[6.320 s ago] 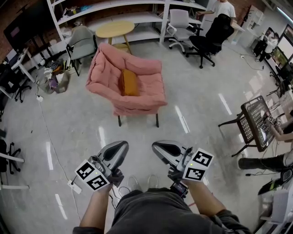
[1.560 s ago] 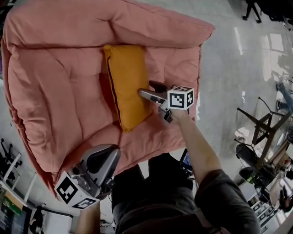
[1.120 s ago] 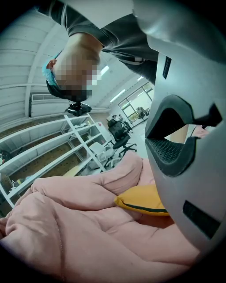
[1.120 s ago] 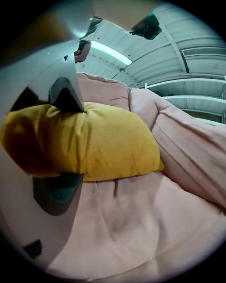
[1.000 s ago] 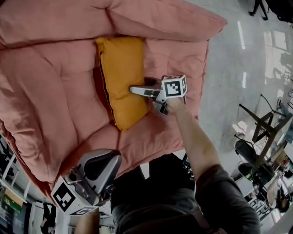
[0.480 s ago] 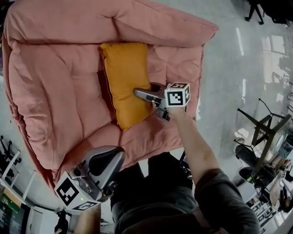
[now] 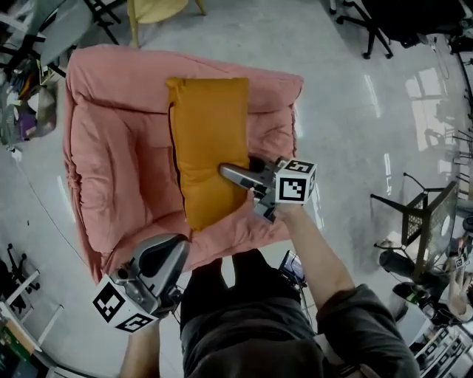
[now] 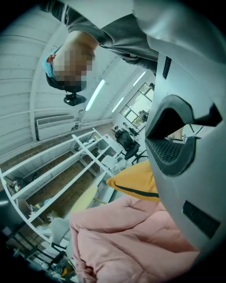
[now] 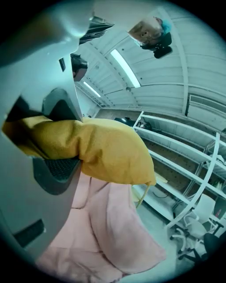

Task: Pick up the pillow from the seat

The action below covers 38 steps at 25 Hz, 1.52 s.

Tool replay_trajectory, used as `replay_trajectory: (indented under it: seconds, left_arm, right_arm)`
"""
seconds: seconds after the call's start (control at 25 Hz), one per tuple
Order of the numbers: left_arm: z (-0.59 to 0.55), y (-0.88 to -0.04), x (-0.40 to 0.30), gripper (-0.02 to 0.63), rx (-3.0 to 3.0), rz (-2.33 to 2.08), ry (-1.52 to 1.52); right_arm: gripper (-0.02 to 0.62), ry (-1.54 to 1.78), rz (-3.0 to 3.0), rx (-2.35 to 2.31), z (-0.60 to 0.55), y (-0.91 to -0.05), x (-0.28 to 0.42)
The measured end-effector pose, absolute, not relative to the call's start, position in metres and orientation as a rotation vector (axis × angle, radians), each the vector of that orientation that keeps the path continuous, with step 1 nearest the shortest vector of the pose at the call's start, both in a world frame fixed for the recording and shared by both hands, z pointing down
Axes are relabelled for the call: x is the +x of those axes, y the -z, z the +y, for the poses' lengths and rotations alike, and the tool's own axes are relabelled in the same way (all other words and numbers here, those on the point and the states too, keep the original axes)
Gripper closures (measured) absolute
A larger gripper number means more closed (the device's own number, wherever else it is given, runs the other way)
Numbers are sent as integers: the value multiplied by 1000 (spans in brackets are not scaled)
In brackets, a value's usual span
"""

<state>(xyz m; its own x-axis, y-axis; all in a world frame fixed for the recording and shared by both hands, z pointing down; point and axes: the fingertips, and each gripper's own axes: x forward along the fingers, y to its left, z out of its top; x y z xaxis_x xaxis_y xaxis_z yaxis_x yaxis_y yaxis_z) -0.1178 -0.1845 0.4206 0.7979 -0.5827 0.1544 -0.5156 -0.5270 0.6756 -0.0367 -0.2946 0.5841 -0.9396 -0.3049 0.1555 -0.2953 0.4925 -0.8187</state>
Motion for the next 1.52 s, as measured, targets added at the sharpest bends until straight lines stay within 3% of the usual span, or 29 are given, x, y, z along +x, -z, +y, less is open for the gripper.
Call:
replay_trajectory:
  seconds: [0.68, 1.52]
  left_arm:
    - [-160, -245, -79, 595, 2518, -916, 193]
    - [-156, -189, -90, 595, 2559, -1039, 250]
  right_arm:
    - [394, 990, 2611, -502, -253, -249, 44]
    - [394, 870, 2582, -494, -214, -173, 75]
